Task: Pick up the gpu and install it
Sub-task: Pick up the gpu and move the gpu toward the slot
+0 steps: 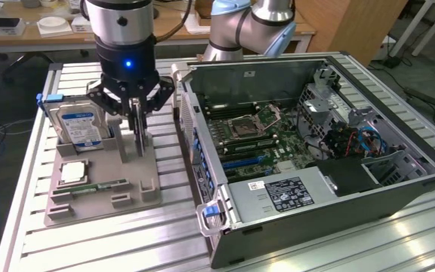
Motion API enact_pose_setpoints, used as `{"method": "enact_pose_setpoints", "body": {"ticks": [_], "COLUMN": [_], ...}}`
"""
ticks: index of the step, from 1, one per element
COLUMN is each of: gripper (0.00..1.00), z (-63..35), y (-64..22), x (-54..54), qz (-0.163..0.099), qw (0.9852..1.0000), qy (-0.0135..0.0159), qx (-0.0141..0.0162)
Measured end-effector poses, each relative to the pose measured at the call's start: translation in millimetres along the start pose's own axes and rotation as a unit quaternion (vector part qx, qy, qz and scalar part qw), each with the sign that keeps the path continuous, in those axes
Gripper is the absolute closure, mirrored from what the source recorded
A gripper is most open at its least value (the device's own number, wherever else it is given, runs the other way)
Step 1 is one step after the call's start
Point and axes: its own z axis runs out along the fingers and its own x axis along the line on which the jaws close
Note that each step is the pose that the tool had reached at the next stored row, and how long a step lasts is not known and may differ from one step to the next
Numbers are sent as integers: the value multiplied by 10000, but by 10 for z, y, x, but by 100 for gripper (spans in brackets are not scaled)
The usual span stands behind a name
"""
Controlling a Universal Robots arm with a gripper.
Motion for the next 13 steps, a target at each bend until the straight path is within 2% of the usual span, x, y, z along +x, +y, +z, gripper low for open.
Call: {"method": "enact_pose_setpoints", "body": {"ticks": [6,13], "gripper": [73,73], "z": [-164,-356], "y": [8,17], "x": [3,5], "qz": [-1,-2], "qw": [10000,9999], "qy": [0,0], "qx": [-64,-110]}}
